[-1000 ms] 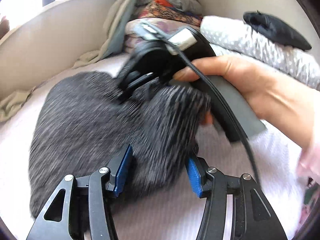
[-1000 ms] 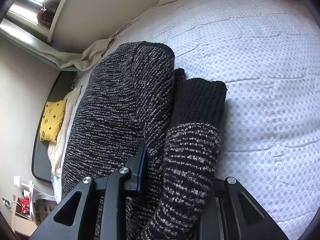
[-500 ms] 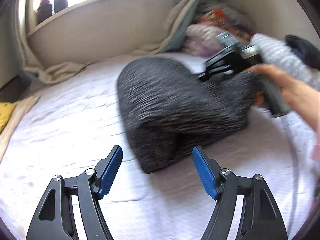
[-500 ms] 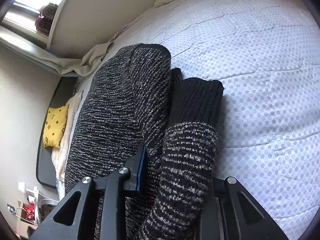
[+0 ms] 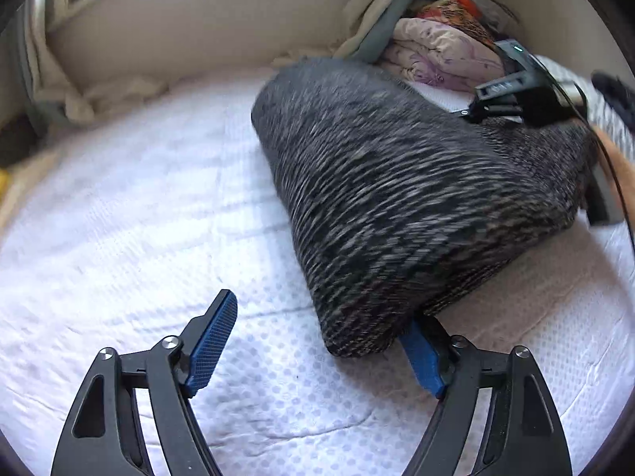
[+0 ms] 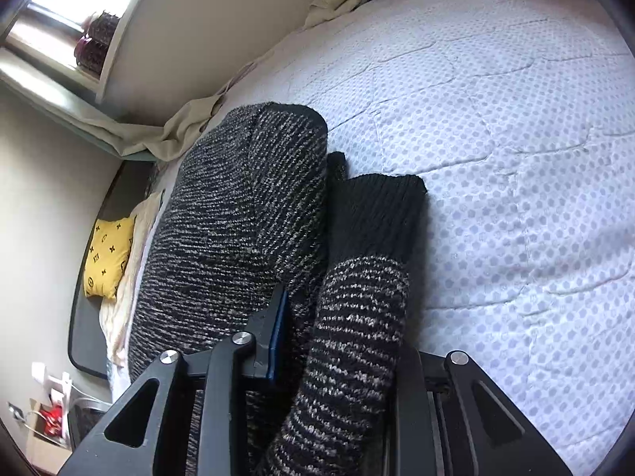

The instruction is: Fold large clothes

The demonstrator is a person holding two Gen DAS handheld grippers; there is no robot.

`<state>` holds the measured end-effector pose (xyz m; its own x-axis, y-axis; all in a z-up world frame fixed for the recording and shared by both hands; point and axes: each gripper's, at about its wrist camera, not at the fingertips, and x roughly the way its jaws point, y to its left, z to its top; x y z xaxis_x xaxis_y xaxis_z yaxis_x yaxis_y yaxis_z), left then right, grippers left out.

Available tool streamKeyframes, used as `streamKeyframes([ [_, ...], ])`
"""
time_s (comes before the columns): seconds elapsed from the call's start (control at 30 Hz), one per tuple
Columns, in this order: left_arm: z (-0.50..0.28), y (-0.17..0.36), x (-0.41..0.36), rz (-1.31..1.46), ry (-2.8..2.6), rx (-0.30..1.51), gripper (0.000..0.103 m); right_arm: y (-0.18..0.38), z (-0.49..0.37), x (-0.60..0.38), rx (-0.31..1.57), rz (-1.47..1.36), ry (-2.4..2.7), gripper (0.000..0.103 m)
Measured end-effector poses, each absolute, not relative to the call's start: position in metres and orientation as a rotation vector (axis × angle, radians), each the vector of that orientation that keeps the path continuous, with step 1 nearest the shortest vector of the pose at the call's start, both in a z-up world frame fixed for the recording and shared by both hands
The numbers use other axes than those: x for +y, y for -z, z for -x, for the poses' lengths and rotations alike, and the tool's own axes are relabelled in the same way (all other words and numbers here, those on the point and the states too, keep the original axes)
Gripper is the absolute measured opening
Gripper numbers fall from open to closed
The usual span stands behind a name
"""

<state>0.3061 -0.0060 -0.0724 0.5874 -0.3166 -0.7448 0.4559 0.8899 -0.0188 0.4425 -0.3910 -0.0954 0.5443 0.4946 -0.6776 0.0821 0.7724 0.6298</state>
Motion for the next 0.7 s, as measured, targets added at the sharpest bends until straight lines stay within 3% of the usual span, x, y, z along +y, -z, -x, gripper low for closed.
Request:
streamKeyframes([
  [0.1, -0.312, 0.077, -0.01, -0.182, 0.462, 0.861, 0.085, 0.096, -0.438, -0.391, 0.96, -0.661, -0.268, 0.022],
  [0.2, -0.314, 0.075, -0.015, -0.199, 0.461, 0.861, 0.085, 0.088, -0.434, -0.389, 0.962, -0.648, -0.261, 0.03],
  [0.27, -0.314, 0.075, -0.016, -0.198, 0.46, 0.864, 0.085, 0.077, -0.428, -0.388, 0.967, -0.617, -0.231, 0.046],
  [0.3, -0.314, 0.074, -0.017, -0.197, 0.46, 0.866, 0.085, 0.068, -0.422, -0.389, 0.963, -0.583, -0.192, 0.048],
  [0.47, -0.316, 0.075, -0.017, -0.184, 0.461, 0.878, 0.085, 0.014, -0.387, -0.394, 0.918, -0.306, 0.07, 0.048],
  [0.6, -0.317, 0.074, -0.016, -0.179, 0.464, 0.884, 0.085, -0.03, -0.359, -0.372, 0.817, -0.28, 0.029, 0.047],
  [0.7, -0.321, 0.073, -0.015, -0.178, 0.467, 0.889, 0.085, -0.038, -0.346, -0.332, 0.832, -0.241, -0.06, 0.041],
])
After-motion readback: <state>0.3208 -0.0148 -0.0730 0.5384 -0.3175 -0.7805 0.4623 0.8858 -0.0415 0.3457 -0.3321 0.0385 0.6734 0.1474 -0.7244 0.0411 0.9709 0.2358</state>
